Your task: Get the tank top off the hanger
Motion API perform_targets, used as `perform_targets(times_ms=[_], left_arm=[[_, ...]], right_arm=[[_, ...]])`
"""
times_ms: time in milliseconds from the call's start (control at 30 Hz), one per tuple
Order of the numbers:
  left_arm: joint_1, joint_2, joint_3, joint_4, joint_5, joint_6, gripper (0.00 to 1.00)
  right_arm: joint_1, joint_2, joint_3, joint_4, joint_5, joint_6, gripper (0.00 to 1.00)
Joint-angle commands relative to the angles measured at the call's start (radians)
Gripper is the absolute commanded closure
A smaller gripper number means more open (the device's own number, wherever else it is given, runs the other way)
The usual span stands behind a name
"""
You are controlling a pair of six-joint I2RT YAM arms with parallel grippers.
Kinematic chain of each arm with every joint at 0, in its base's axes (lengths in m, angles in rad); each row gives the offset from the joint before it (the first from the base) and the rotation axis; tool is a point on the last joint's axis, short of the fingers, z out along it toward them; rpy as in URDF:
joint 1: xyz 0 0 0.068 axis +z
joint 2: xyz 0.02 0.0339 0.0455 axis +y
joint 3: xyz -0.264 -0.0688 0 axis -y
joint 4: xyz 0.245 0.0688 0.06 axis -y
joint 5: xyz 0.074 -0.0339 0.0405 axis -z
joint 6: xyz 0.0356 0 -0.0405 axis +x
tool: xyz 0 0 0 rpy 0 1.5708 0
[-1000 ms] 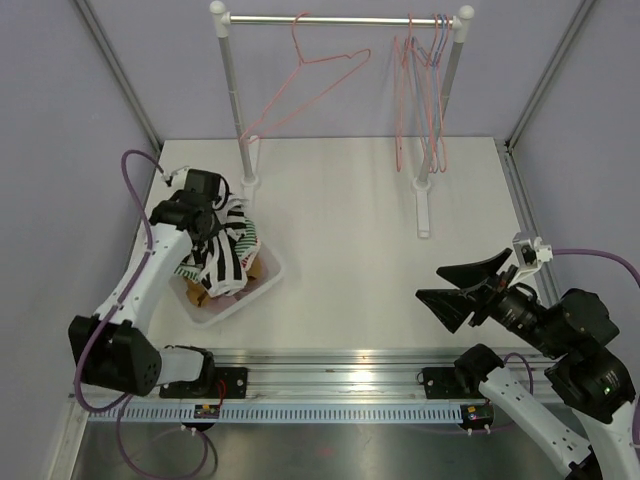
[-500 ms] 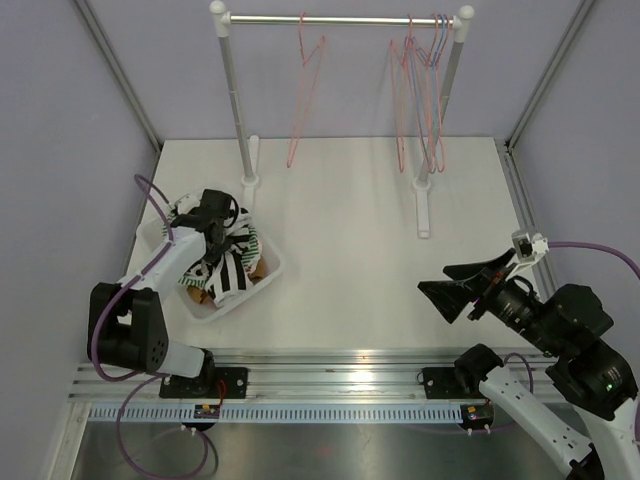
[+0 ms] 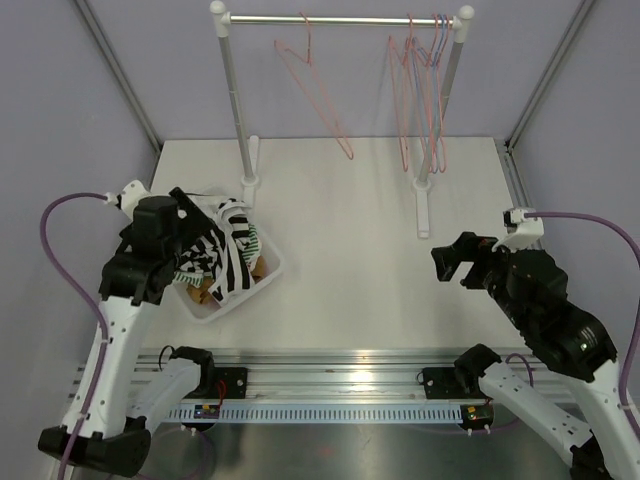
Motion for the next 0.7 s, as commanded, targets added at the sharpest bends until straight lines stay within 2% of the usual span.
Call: perform_targets(times_ms=[0, 133, 300, 500, 667], left_arm=[[0.005, -0.101, 0.076, -0.06, 0.007, 0.145, 0.01], [0.004, -0.189, 0.098, -0.096, 0.091, 0.345, 0.01], [0.004, -0.357, 0.073, -0.135, 0.045, 0.476, 0.01], [0.005, -0.56, 0.023, -0.171, 0.07, 0.53, 0.01], [0.004, -0.664, -0.025, -0.166, 0.064, 0.545, 0.01]], right_arm=[[0.003, 0.067, 0.012, -0.022, 0.246, -0.056, 0.0], [0.003, 0.105, 0.009, -0.019, 0.315, -0.088, 0.01], [0.003, 0.111, 0.005, -0.034, 0.316, -0.145, 0.01], [0.003, 0.082, 0.021, -0.091, 0.332, -0.161, 0.01], [0.003, 0.018, 0.009, -0.066, 0.286, -0.188, 0.0]])
